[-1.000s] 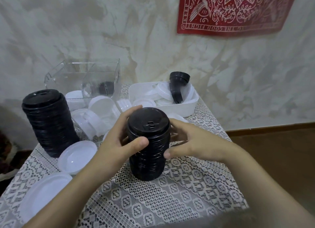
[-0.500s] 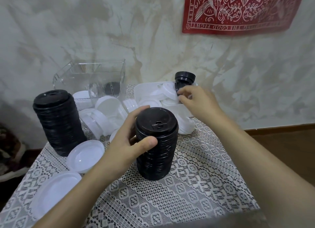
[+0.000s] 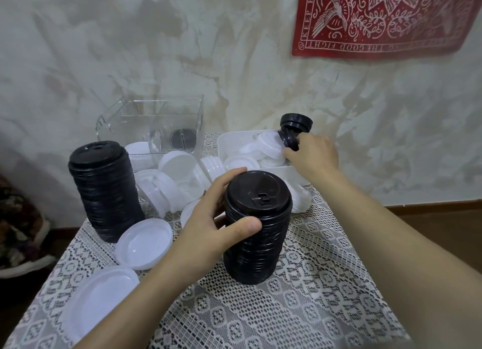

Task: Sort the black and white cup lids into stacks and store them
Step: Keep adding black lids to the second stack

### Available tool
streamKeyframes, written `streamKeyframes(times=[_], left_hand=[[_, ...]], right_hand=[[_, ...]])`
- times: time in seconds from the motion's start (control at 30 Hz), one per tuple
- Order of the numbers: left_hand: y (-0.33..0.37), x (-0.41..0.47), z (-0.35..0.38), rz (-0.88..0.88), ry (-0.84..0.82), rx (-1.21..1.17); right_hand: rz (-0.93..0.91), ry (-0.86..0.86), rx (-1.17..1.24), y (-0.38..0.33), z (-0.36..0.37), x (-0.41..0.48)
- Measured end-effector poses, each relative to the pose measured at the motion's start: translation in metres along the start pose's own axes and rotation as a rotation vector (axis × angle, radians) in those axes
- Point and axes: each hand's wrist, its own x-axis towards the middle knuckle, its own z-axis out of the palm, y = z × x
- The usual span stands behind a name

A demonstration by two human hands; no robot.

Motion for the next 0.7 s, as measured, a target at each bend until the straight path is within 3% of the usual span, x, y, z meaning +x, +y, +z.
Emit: streamKeyframes(times=[0.13,0.23,0.37,0.5,0.7], left_hand=[[0.000,-0.001,0.001,0.003,0.005,0.002],[0.001,-0.002,0.002,0.009,0.003,0.001],[0.001,-0.002,0.003,0.014,-0.001,-0.005],[0.003,-0.002,0.003,0.028,0.002,0.006],[0.003,-0.001,0.002,0.034,-0.005,0.009]], right_hand=[[-0.135,0.091,0.137,-0.009,-0.017,-0.021],[-0.236,-0.021,0.214,-0.014,-0.025,-0.038],[-0.213,-0.206,0.246,-0.014,-0.016,-0.042],[-0.166,-0.155,0.286,-0.026,-0.008,-0.029],[-0.158,-0.244,0.254,-0.041,-0.003,-0.018]])
